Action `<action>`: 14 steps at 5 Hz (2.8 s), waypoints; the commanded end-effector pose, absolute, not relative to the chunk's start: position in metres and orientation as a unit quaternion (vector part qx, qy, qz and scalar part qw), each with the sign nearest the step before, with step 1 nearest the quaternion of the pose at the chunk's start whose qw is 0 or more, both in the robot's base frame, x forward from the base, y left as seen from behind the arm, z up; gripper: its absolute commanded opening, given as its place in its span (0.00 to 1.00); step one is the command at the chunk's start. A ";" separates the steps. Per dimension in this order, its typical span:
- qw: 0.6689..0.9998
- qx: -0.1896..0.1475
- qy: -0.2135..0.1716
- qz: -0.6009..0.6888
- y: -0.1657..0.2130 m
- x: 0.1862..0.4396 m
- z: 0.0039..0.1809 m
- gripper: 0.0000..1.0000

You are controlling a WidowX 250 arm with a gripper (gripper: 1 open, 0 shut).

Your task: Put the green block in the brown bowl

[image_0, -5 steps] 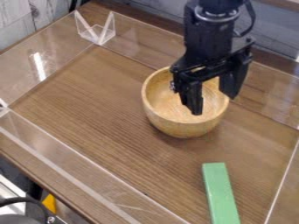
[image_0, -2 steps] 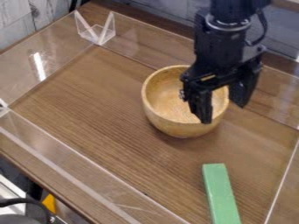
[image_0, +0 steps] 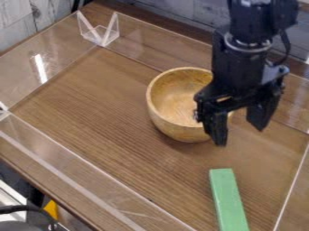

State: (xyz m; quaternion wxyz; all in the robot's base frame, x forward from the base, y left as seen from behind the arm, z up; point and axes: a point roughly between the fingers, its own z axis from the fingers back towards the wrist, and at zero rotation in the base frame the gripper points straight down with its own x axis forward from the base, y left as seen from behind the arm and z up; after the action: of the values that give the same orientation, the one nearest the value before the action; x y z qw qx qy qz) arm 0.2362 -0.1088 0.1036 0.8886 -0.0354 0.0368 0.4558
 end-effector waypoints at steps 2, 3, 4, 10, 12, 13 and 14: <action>0.894 -0.054 0.021 0.444 -0.116 0.231 0.100 1.00; 0.894 -0.054 0.021 0.444 -0.117 0.229 0.091 1.00; 0.894 -0.054 0.021 0.443 -0.119 0.228 0.085 1.00; 0.883 -0.045 0.019 0.467 -0.123 0.222 0.042 1.00; 0.878 -0.042 0.017 0.477 -0.124 0.221 0.029 1.00; 0.876 -0.042 0.017 0.480 -0.124 0.221 0.025 0.00; 0.875 -0.042 0.016 0.481 -0.123 0.221 0.029 0.00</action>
State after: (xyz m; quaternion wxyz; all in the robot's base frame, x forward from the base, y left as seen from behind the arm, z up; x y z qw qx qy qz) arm 0.2165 -0.1197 0.0189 0.8734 -0.0272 0.0283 0.4855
